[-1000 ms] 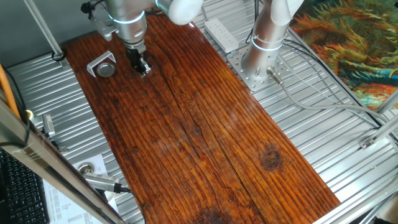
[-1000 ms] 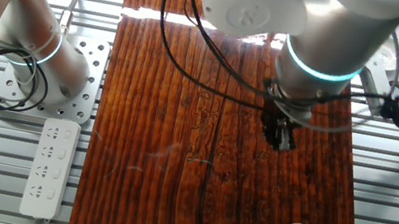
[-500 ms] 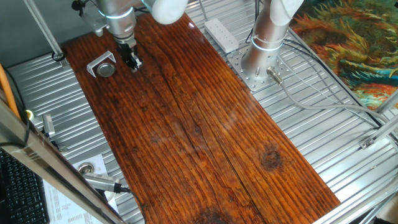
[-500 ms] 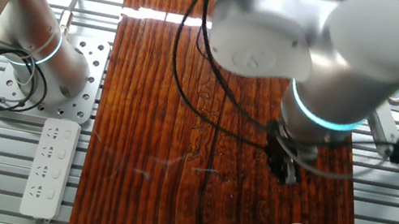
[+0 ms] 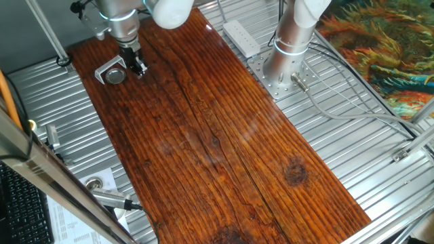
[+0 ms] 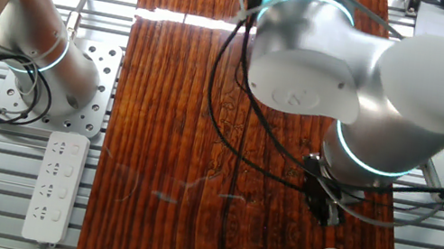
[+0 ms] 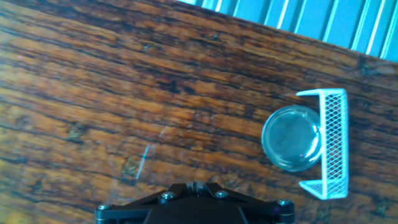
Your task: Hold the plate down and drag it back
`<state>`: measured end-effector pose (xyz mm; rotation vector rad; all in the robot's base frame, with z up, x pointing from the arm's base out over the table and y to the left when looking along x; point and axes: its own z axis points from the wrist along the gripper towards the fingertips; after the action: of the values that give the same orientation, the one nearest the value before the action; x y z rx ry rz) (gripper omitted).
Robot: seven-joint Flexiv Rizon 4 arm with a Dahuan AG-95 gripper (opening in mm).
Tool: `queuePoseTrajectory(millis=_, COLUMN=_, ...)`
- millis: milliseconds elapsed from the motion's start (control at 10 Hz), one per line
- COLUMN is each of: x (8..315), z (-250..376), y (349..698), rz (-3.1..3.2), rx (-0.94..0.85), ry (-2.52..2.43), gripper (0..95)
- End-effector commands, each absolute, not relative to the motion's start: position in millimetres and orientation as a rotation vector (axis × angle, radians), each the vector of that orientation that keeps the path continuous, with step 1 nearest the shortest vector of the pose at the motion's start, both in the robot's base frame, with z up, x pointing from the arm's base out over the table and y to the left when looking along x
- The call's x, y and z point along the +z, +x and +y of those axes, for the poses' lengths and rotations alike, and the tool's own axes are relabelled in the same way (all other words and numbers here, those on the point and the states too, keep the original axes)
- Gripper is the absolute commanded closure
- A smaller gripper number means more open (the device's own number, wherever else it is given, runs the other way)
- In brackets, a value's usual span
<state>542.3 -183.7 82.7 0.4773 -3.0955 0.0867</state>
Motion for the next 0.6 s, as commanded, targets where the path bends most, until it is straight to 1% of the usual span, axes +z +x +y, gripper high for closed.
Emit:
queuePoseTrajectory(millis=100, x=80.3, z=-189.8, y=547.3, rz=-3.093, rx=0.075, ry=0.511, gripper=95.0)
queuePoseTrajectory(millis=600, x=80.5, z=-191.3, y=548.4, rz=-3.097, rx=0.068, ry=0.42, gripper=95.0)
